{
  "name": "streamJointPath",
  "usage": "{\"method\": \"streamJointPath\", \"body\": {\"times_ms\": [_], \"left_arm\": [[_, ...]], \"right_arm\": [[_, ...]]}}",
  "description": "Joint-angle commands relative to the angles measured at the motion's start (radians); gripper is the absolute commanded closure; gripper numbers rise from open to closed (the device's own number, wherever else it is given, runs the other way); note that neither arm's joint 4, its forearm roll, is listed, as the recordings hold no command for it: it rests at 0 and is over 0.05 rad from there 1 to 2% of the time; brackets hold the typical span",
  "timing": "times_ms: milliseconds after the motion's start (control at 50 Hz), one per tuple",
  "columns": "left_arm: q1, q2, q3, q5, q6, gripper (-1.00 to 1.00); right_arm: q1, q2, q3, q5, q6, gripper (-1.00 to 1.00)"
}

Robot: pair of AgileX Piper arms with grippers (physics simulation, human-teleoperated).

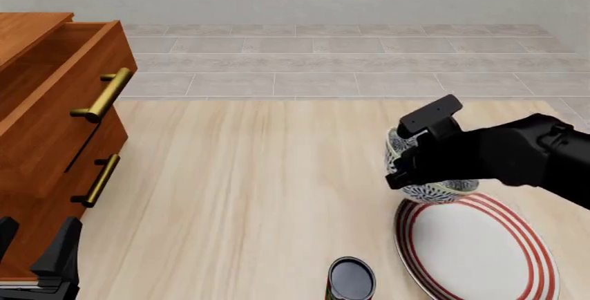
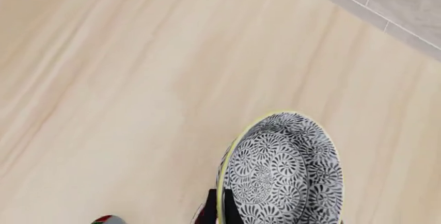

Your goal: Put the bowl on the plate.

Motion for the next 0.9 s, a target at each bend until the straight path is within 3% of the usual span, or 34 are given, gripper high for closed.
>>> {"method": "streamJointPath", "body": {"times_ms": [20, 620, 900], "left_arm": [[0.000, 0.000, 0.000, 0.000, 0.000, -1.00], [0.000, 0.000, 0.000, 0.000, 0.000, -1.00], [0.000, 0.000, 0.000, 0.000, 0.000, -1.00]], "right_arm": [[-0.048, -0.082, 0.061, 0.016, 0.000, 1.00], [-0.135, -0.277, 0.241, 0.061, 0.028, 1.00], [-0.180, -0.318, 0.323, 0.038, 0.031, 1.00]]}}
